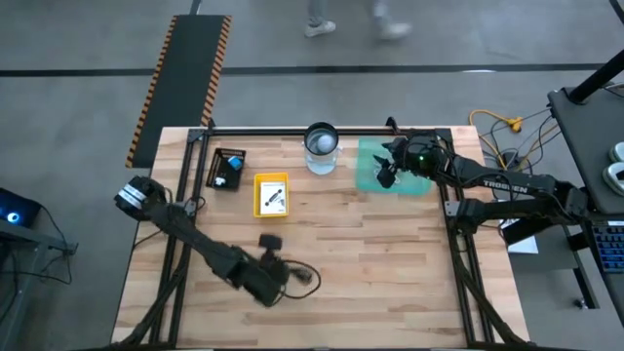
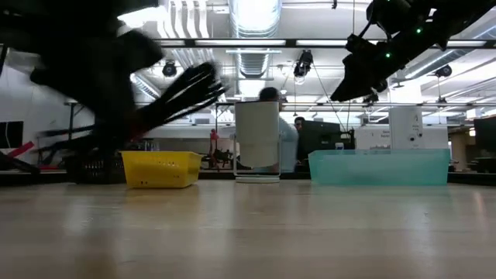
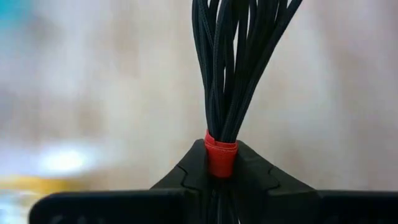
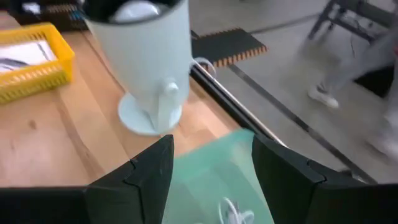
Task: Pick and place items into bin
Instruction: Put the black cable charger into the light blue bin
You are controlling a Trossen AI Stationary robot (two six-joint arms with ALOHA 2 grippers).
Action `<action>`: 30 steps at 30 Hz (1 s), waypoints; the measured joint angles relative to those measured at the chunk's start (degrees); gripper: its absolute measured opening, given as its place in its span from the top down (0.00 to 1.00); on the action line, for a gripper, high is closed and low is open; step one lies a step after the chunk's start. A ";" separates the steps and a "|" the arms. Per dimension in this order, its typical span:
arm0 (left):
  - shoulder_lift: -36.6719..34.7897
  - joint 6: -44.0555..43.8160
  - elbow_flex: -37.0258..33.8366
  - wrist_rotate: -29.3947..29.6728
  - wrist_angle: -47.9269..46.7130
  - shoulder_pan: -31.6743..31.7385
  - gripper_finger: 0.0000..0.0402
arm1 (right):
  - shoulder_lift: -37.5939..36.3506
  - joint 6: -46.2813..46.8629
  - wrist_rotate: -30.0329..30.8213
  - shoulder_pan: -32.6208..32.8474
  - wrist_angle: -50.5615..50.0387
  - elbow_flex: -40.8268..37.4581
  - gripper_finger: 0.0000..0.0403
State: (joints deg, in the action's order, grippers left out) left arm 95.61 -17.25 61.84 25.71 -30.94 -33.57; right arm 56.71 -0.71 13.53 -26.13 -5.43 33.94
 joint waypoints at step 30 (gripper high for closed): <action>-4.14 35.64 -1.46 -5.98 48.16 32.96 0.93 | -0.62 -27.14 -54.02 1.09 30.34 -6.34 0.50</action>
State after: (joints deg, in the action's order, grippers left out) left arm 91.47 18.39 60.38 19.73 17.22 -0.61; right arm 56.09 -27.85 -40.49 -25.04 24.90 27.59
